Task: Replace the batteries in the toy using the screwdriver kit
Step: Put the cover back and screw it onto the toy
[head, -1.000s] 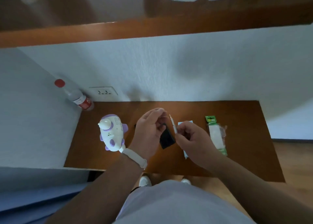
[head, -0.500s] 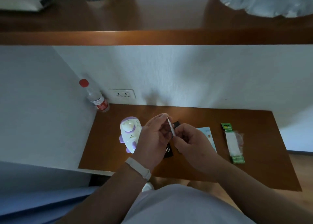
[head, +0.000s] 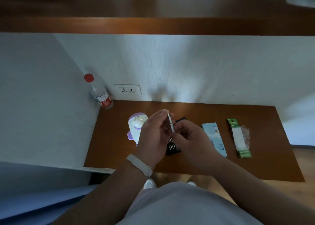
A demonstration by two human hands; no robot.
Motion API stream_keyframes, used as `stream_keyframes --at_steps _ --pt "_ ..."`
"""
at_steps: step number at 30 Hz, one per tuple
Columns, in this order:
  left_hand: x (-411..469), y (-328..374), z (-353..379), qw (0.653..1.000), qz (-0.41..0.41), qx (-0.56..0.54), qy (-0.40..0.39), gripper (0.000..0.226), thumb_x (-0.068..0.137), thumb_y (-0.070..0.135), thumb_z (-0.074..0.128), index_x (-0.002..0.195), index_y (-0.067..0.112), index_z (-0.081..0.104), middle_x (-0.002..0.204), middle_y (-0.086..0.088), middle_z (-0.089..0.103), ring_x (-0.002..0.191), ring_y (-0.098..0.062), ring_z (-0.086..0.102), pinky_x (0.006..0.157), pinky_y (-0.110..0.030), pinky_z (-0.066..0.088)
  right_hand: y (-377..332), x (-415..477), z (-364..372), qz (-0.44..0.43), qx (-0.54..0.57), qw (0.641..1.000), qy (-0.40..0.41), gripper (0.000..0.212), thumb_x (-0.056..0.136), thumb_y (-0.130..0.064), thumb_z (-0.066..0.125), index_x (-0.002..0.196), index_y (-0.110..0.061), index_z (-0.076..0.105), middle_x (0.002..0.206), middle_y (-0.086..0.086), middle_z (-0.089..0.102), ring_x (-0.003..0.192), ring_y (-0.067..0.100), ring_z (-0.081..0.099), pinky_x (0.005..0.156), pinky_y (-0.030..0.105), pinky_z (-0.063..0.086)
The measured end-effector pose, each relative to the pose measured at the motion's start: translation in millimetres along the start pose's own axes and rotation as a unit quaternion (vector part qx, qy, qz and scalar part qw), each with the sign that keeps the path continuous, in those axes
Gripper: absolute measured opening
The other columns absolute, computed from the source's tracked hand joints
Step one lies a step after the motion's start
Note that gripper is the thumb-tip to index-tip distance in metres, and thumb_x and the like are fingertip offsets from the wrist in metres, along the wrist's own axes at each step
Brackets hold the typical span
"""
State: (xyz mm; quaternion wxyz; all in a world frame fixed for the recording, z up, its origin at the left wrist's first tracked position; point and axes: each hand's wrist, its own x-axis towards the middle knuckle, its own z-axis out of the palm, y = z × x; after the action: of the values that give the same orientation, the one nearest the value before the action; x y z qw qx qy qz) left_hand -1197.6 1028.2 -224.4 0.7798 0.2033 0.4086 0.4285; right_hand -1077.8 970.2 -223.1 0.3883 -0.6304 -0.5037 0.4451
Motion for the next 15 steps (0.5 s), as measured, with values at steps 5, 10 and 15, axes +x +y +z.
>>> stream_keyframes --at_steps 5,10,15 --pt "-1 9 -11 1.000 -0.005 0.004 0.000 0.014 0.098 0.013 0.059 0.104 0.002 0.063 0.082 -0.007 0.067 0.075 -0.018 0.064 0.083 -0.040 0.049 -5 2 12 0.007 0.002 1.000 -0.003 0.013 0.093 -0.022 0.061 0.083 -0.031 0.059 0.073 0.001 0.062 0.057 0.008 0.052 0.052 0.018 0.045" --pt "-2 15 -23 1.000 0.008 0.017 -0.003 0.016 0.097 0.012 0.057 0.100 -0.001 0.065 0.084 -0.011 0.066 0.079 -0.022 0.063 0.084 -0.041 0.049 -9 6 24 0.008 -0.009 1.000 0.007 0.007 0.094 -0.024 0.062 0.087 -0.024 0.062 0.075 0.003 0.064 0.058 0.018 0.054 0.052 0.019 0.043" --pt "1 27 -55 0.986 0.068 0.149 0.005 0.020 0.099 0.012 0.059 0.087 0.016 0.074 0.088 -0.009 0.075 0.083 -0.023 0.073 0.072 -0.039 0.058 -11 10 32 0.022 -0.005 1.000 -0.001 0.007 0.094 -0.023 0.061 0.087 -0.025 0.062 0.075 0.002 0.063 0.058 0.008 0.051 0.053 0.019 0.044"
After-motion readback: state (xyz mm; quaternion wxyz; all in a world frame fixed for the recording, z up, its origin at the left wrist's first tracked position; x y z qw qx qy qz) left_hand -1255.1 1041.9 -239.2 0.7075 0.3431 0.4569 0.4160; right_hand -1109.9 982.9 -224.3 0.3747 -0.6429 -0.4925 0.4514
